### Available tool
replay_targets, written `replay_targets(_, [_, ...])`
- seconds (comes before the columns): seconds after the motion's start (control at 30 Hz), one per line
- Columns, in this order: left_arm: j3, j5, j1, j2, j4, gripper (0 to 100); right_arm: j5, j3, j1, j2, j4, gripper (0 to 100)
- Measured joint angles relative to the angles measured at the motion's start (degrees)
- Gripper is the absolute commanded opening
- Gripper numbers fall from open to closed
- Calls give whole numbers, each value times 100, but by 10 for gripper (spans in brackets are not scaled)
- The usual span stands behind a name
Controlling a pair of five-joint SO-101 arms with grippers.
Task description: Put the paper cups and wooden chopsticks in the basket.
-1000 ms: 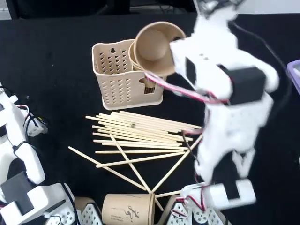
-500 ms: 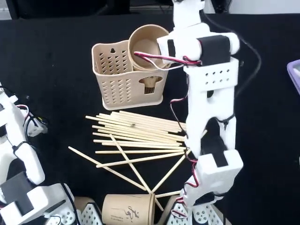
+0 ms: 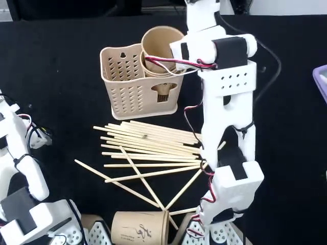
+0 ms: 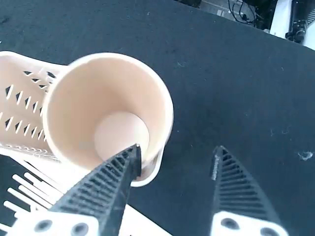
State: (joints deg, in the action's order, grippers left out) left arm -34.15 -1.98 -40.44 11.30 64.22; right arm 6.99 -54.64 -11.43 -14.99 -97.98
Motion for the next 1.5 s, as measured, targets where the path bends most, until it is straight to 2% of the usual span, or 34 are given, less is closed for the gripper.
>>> replay_targets(0.33, [0,0,0,0,0,213,0,-501,-97,26,-149,210])
replay_targets(0.47, [0,0,0,0,0,213,0,35,-70,396,-149,211])
replay_targets(0.63, [0,0,0,0,0,213,484,1969,-79,1890,-149,210])
replay_targets(0.77, [0,0,18,0,0,213,1582,4202,-79,3560,-114,211])
replay_targets(0.87, [-44,9,185,0,0,213,2629,6136,-97,4870,334,212])
replay_targets(0.97, [-97,9,290,0,0,213,3446,8053,-396,6136,923,213])
replay_targets(1.07, [-97,0,308,0,0,213,3763,9582,-932,7341,1266,213])
replay_targets(1.2, [-97,0,308,0,0,213,3859,10822,-1582,8369,1477,213])
replay_targets(1.37, [-97,0,308,0,0,213,4237,11947,-2092,8571,1635,214])
replay_targets(1.5, [-97,0,308,0,-88,213,4589,12316,-2268,8571,1653,237])
